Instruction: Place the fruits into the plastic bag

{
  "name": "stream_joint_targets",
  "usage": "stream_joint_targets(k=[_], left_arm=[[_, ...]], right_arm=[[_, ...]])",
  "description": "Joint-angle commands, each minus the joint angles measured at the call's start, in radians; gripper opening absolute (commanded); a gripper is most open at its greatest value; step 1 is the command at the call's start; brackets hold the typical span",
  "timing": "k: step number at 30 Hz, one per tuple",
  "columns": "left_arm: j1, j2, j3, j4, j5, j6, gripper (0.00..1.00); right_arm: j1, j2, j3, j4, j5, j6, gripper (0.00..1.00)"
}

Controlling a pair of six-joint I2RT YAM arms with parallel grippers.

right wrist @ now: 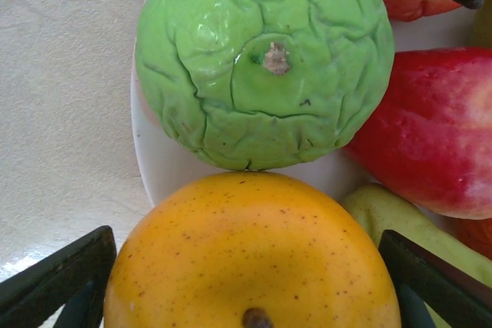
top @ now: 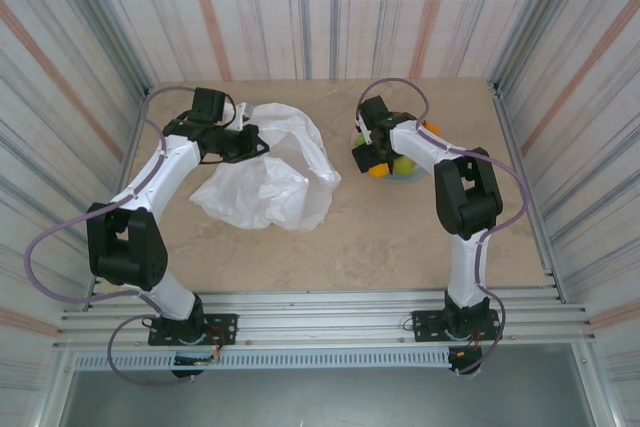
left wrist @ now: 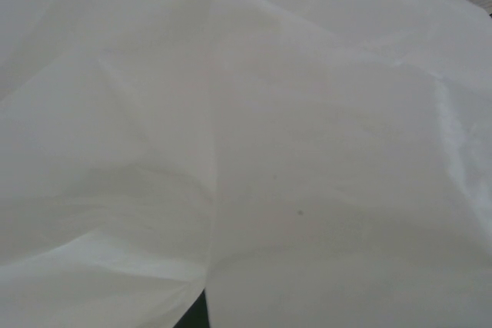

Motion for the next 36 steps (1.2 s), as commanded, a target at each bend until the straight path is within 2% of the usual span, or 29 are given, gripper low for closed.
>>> stream_joint_targets(k=[1, 5, 9, 15, 19, 25, 27, 30, 33, 36], left_arm=[[0.009, -0.025, -0.014, 0.008, 0.027, -0.004, 0.0], [0.009, -0.025, -0.016, 0.011, 0.031, -0.006, 0.0], [0.009, -0.029, -0.014, 0.011, 0.036, -0.011, 0.0], [0.009, -0.038, -0.015, 0.019, 0.068, -0.042, 0.0], [0.007, -0.047, -0.022, 0.041, 0.089, -0.081, 0.0], [0.001, -0.046, -0.032, 0.057, 0.101, -0.109, 0.0], [-0.002, -0.045, -0.033, 0.057, 0.103, -0.11, 0.0], [-0.01, -0.043, -0.034, 0.059, 0.105, -0.109, 0.0], [-0.015, -0.04, -0.034, 0.059, 0.117, -0.105, 0.0], [-0.017, -0.036, -0.031, 0.06, 0.132, -0.097, 0.0]], right_arm=[[0.006, 0.006, 0.028, -0.033, -0.004, -0.02, 0.83], [0.007, -0.036, 0.012, -0.032, -0.015, -0.012, 0.74], [0.017, -0.122, -0.028, -0.043, -0.014, 0.009, 0.71], [0.048, -0.414, -0.244, 0.014, -0.091, 0.087, 0.65], [0.121, -0.644, -0.43, 0.061, -0.182, 0.128, 0.63], [0.325, -0.881, -0.676, 0.196, -0.222, 0.22, 0.61], [0.385, -0.893, -0.735, 0.299, -0.223, 0.252, 0.6], [0.441, -0.831, -0.764, 0.463, -0.214, 0.263, 0.6], [0.461, -0.714, -0.735, 0.571, -0.188, 0.235, 0.58], [0.457, -0.619, -0.705, 0.642, -0.108, 0.216, 0.57]])
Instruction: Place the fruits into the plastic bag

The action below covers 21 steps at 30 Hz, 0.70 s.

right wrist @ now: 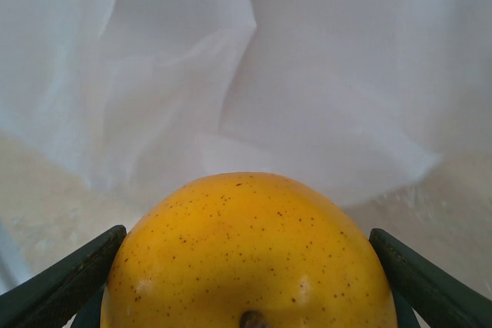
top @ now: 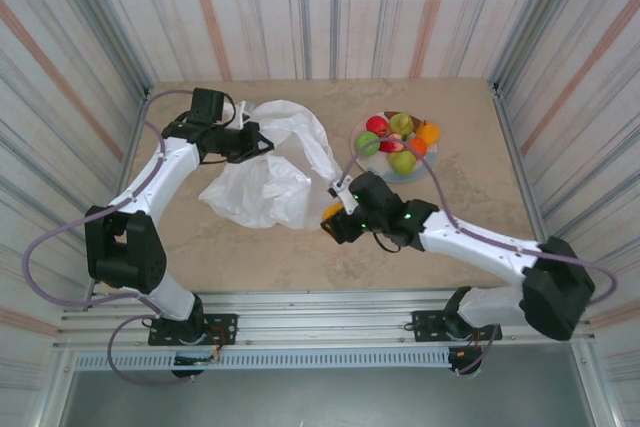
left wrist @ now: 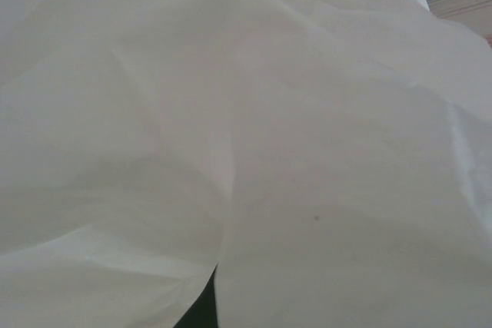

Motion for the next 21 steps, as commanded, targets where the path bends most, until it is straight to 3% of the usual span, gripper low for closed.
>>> stream_joint_targets(k=[1, 9, 14, 21], left_arm=[[-0.008, -0.015, -0.009, 0.008, 0.041, 0.007, 0.0], [-0.018, 0.002, 0.004, 0.004, 0.107, 0.04, 0.0], [-0.031, 0.012, 0.013, 0.004, 0.139, 0.051, 0.0], [-0.047, 0.028, 0.007, 0.043, 0.219, 0.036, 0.0]], right_arm=[[-0.005, 0.07, 0.05, 0.161, 0.093, -0.005, 0.57], [-0.019, 0.116, 0.019, 0.399, 0.286, 0.105, 0.57], [-0.02, 0.156, 0.024, 0.501, 0.31, 0.22, 0.58], [-0.015, 0.262, 0.139, 0.411, 0.375, 0.493, 0.58]])
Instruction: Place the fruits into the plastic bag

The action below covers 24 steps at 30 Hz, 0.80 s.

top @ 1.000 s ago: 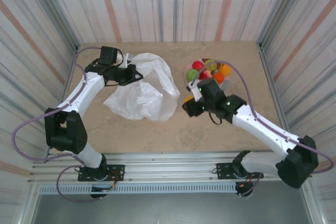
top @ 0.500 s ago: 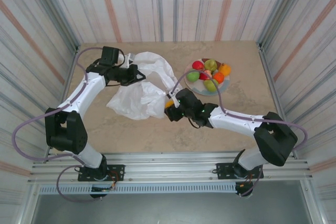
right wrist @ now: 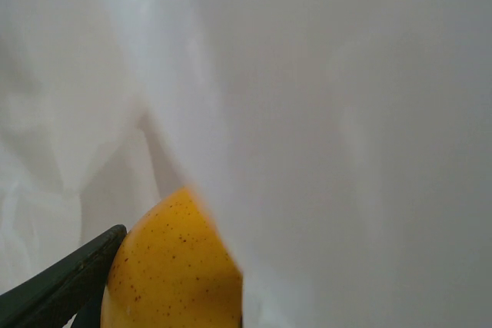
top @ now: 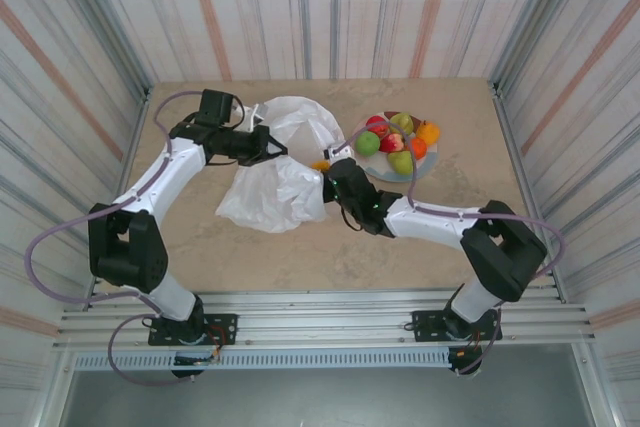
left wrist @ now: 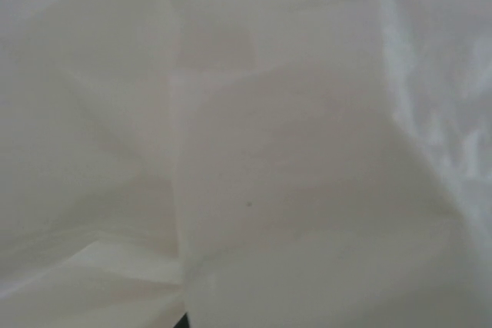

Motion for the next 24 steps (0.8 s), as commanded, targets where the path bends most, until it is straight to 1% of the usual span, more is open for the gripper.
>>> stream_joint_targets(k=[1, 3, 6, 10, 12, 18, 24], left_arm=[[-0.007, 0.017, 0.005, 0.047, 0.089, -0.001, 0.0], [-0.008, 0.025, -0.003, 0.07, 0.115, -0.022, 0.0], [-0.013, 0.034, -0.005, 0.076, 0.124, -0.032, 0.0], [-0.017, 0.043, -0.007, 0.076, 0.12, -0.038, 0.0], [-0.021, 0.05, -0.009, 0.072, 0.117, -0.04, 0.0], [-0.021, 0.068, -0.007, 0.064, 0.112, -0.045, 0.0], [-0.022, 0.072, -0.005, 0.059, 0.11, -0.044, 0.0]], right_arm=[[0.004, 0.046, 0.072, -0.037, 0.064, 0.211, 0.58], [0.008, 0.075, 0.094, -0.058, 0.069, 0.303, 0.61], [0.012, 0.117, 0.117, -0.067, 0.058, 0.408, 0.62], [0.013, 0.16, 0.139, -0.073, 0.024, 0.499, 0.64], [0.01, 0.176, 0.146, -0.065, -0.014, 0.539, 0.67], [0.002, 0.203, 0.171, -0.066, -0.092, 0.599, 0.76], [-0.013, 0.211, 0.188, -0.046, -0.194, 0.611, 0.83]])
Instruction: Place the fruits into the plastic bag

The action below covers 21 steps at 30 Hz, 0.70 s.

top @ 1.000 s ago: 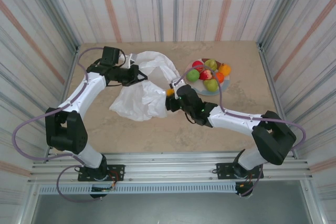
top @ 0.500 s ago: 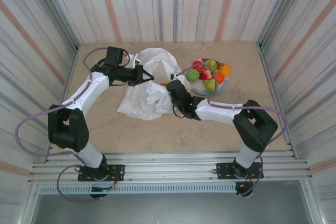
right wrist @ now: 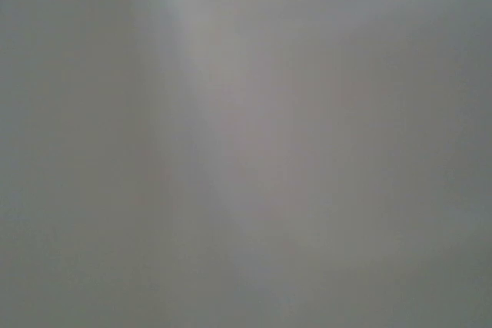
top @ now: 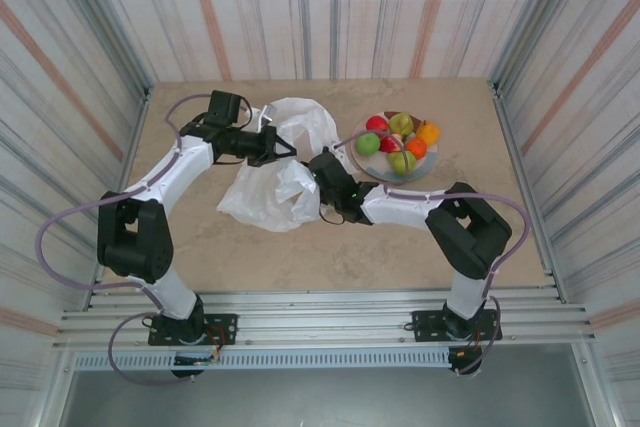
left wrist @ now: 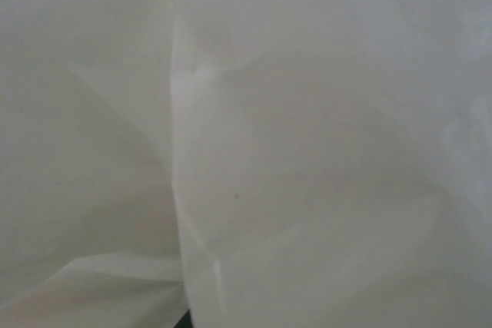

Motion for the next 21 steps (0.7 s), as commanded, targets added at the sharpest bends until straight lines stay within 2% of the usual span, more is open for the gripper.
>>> stream_joint_targets(k=[1, 10, 17, 21], left_arm=[[-0.004, 0.007, -0.005, -0.008, 0.026, -0.009, 0.0], [-0.004, 0.005, 0.0, -0.019, 0.024, -0.003, 0.0], [0.018, -0.002, 0.015, -0.058, 0.004, 0.031, 0.0], [0.04, -0.008, 0.026, -0.089, -0.019, 0.057, 0.0]], right_arm=[[-0.012, 0.007, 0.027, 0.014, -0.077, 0.034, 0.85], [-0.023, -0.039, 0.013, 0.02, -0.123, -0.006, 0.92], [-0.024, -0.099, -0.029, 0.012, -0.157, -0.071, 0.85], [-0.016, -0.184, -0.062, -0.08, -0.141, -0.173, 0.82]])
